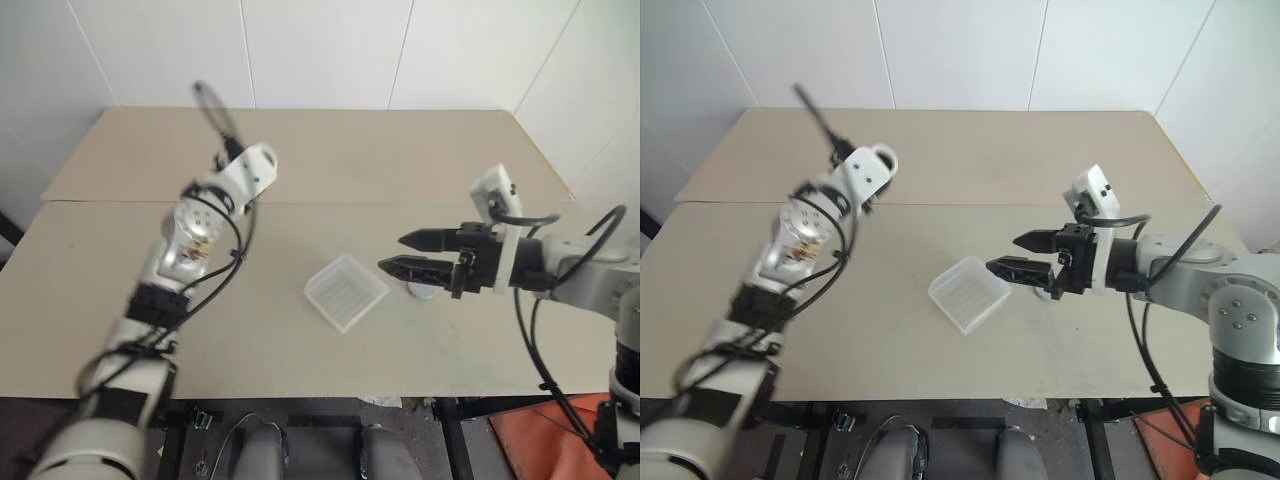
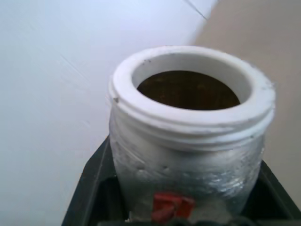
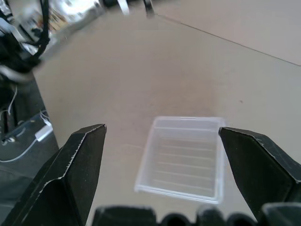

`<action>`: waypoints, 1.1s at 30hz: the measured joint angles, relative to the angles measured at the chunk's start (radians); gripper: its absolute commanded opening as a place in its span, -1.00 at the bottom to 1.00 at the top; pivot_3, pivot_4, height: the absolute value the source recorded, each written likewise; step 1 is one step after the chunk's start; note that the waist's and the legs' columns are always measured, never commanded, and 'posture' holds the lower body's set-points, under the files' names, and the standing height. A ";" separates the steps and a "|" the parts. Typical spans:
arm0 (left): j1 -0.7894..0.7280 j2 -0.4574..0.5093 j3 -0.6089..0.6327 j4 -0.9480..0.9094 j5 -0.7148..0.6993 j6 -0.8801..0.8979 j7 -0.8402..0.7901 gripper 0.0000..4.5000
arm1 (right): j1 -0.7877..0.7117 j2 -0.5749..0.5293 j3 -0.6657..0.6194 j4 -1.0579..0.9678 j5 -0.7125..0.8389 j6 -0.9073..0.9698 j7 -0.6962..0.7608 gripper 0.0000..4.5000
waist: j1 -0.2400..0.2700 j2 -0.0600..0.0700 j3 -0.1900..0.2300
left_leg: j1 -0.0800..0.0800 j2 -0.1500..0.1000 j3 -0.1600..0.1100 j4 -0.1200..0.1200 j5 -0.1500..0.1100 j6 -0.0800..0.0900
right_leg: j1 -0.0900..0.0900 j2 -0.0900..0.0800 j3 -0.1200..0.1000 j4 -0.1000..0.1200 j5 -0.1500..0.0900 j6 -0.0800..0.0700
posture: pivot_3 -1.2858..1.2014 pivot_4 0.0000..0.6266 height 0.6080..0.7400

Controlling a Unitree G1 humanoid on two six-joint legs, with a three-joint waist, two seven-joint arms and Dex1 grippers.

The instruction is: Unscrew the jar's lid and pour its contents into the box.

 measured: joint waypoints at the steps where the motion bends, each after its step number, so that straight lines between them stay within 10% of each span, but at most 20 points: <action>1: -0.051 0.017 -0.051 0.026 0.084 -0.086 0.065 -0.13 | -0.006 -0.001 0.003 0.003 -0.003 -0.007 0.009 0.98 | 0.005 0.000 0.000 | 0.000 0.000 0.000 0.000 0.000 0.000 | 0.001 0.000 0.000 -0.001 0.000 0.000 | 0.03 -0.52 1.00; 10: -0.126 -0.007 -0.550 0.025 0.885 -0.270 0.528 -0.13 | -0.016 -0.037 0.014 0.035 -0.071 -0.024 0.065 0.98 | 0.006 0.000 0.000 | -0.004 0.000 0.001 0.001 0.000 0.000 | -0.004 0.000 0.000 0.001 0.000 0.001 | 0.03 -0.52 1.00; 18: -0.123 -0.067 -0.579 -0.011 1.019 -0.176 0.592 -0.13 | -0.018 -0.037 -0.006 0.032 -0.038 -0.020 0.045 0.98 | 0.001 0.000 0.000 | -0.002 0.000 0.001 0.001 0.000 0.000 | -0.003 0.000 0.000 0.002 0.000 0.001 | 0.03 -0.52 1.00; 27: -0.094 -0.055 -0.510 -0.004 0.918 -0.181 0.535 -0.13 | -0.007 -0.037 -0.029 0.011 -0.001 -0.020 0.011 0.98 | 0.003 0.000 0.000 | -0.002 0.000 0.001 0.001 0.000 0.000 | -0.003 0.000 0.000 0.002 0.000 0.001 | 0.03 -0.52 1.00; 33: 0.092 -0.113 -0.238 -0.013 0.416 -0.134 0.191 -0.13 | 0.002 -0.037 -0.033 0.011 0.021 -0.020 -0.004 0.98 | 0.000 0.000 0.000 | -0.002 0.001 0.001 0.001 0.000 0.000 | -0.003 0.000 0.000 0.002 0.000 0.001 | 0.03 -0.52 1.00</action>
